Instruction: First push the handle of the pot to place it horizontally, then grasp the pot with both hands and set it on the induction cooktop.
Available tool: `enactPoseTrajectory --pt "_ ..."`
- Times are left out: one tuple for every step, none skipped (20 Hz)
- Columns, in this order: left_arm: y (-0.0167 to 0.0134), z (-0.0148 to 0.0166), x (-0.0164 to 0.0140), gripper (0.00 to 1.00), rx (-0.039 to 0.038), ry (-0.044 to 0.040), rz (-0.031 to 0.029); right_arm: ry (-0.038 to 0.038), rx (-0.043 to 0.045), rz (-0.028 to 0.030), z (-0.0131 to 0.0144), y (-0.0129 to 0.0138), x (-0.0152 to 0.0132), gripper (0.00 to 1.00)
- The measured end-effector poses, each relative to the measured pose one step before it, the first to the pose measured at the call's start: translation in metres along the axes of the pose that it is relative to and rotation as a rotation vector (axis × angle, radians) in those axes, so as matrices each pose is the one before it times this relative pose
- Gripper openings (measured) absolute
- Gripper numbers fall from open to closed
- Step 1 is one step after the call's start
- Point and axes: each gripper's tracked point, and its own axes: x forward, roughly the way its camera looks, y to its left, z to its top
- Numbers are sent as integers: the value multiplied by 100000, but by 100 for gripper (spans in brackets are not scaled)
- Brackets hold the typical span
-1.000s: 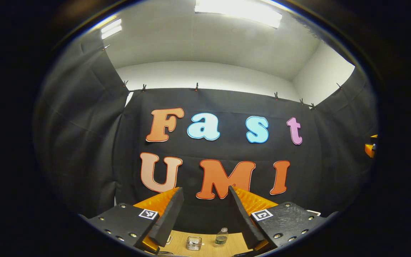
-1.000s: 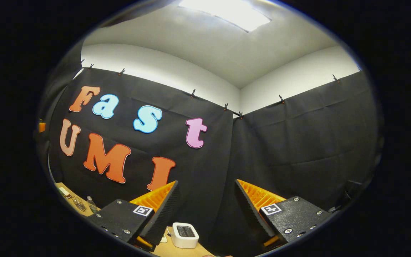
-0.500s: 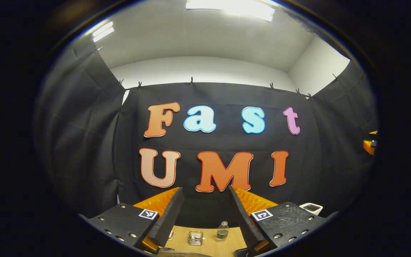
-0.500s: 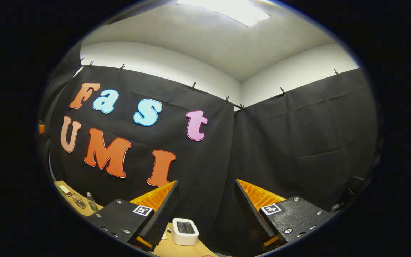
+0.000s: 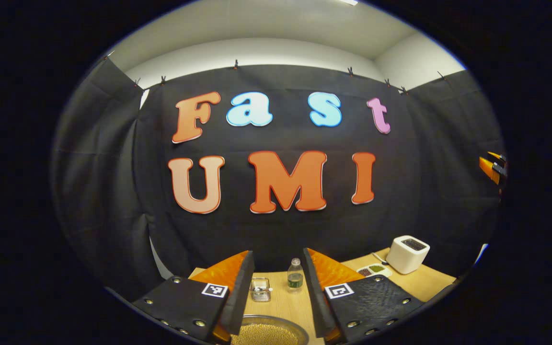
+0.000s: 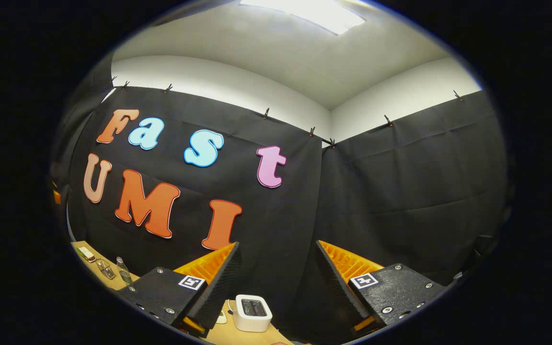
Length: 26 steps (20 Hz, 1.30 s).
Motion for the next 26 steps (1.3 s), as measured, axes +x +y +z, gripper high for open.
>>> enactPoseTrajectory --pt "-346 -1780 464 53 216 6080 -1536 57 -46 -265 -51 -75 71 95" --pt "-81 -1771 259 53 -394 6620 -891 24 118 -324 1 -7 54 95" --pt "-295 -1874 355 42 -1393 6514 -1720 69 396 9 13 162 170 95" --pt "-575 -1508 101 37 -2522 5791 -2663 190 282 75 -62 48 -87 95" --pt "42 -1195 203 30 -2812 4536 -734 405 37 -66 -198 -51 -76 95" --pt "15 -1365 246 24 -2498 4832 -1454 547 -266 -260 -180 -83 -86 95" --pt "19 -1360 200 19 -2108 4805 -1689 493 -287 -371 -114 -106 -43 95" --pt "-374 -2130 459 11 -466 7221 -2465 272 -20 -407 -67 -119 -34 95" --pt "126 -2125 -79 10 1073 7131 -509 289 195 -125 -36 -132 -130 95" --pt "300 -1936 459 10 2541 6653 920 115 244 -158 -26 -78 -143 95" --pt "374 -1655 150 8 3378 5179 1729 250 44 -243 -87 -120 10 95" --pt "324 -1745 536 7 3342 5480 1911 522 -232 -446 -189 -240 -47 95" --pt "-10 -1598 141 5 2605 5456 480 416 -192 -566 -174 -262 -173 95" --pt "-368 -1397 786 5 1078 4896 -403 420 -196 -354 -143 -246 -79 95" --pt "-540 -1412 479 5 626 5154 -1593 356 -258 -468 -64 -283 -60 95" --pt "-275 -1509 704 5 667 4775 -1157 316 -289 -513 -143 -301 -83 95" --pt "-213 -1338 554 5 771 4053 -748 332 -271 -526 -134 -344 -158 95" --pt "-201 -1169 760 5 1011 3707 -832 440 -202 -614 -70 -277 27 95" --pt "-267 -995 449 5 1136 3754 -899 538 -100 -458 -267 -239 -8 95" --pt "-55 -1092 395 5 717 3367 -646 447 70 -533 -227 -226 23 95" --pt "-341 -1197 368 5 223 3739 -1203 455 268 -373 -198 -232 -97 95" --pt "-336 -998 384 5 -384 2823 -1412 525 229 -238 -203 -43 -7 95" --pt "-463 -828 132 5 -648 2904 -1816 470 136 -423 -247 -45 155 95" --pt "-259 -947 129 5 -370 2448 -1343 392 37 -28 -202 131 89 95" --pt "-22 -763 158 5 352 2660 -930 530 11 75 -245 134 5 95" --pt "25 -561 244 5 554 2035 -740 622 -25 270 -276 138 -40 95"
